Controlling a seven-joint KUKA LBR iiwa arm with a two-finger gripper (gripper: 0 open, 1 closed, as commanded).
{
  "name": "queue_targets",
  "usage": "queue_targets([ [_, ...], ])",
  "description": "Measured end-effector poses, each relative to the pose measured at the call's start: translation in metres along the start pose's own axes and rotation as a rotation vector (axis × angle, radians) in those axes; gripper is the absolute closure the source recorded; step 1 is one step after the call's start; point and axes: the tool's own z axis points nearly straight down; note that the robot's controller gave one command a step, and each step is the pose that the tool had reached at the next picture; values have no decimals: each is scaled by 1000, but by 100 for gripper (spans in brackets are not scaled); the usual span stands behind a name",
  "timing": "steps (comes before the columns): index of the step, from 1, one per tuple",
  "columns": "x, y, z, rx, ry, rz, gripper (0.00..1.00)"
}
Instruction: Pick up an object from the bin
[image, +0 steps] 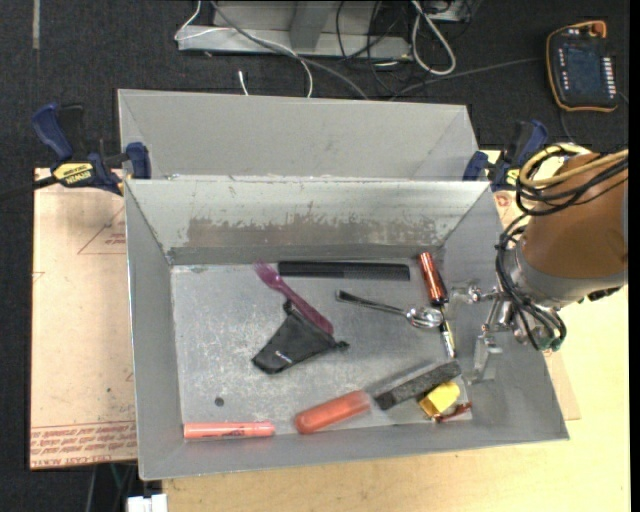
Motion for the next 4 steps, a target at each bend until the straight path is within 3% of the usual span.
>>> queue_targets([
  [1,-2,1,-4,1,-7,-5,0],
  [2,22,23,38,2,-8,-601,0],
  [3,26,23,25,4,-10,-620,0],
  [4,28,26,37,7,-12,-1012,0],
])
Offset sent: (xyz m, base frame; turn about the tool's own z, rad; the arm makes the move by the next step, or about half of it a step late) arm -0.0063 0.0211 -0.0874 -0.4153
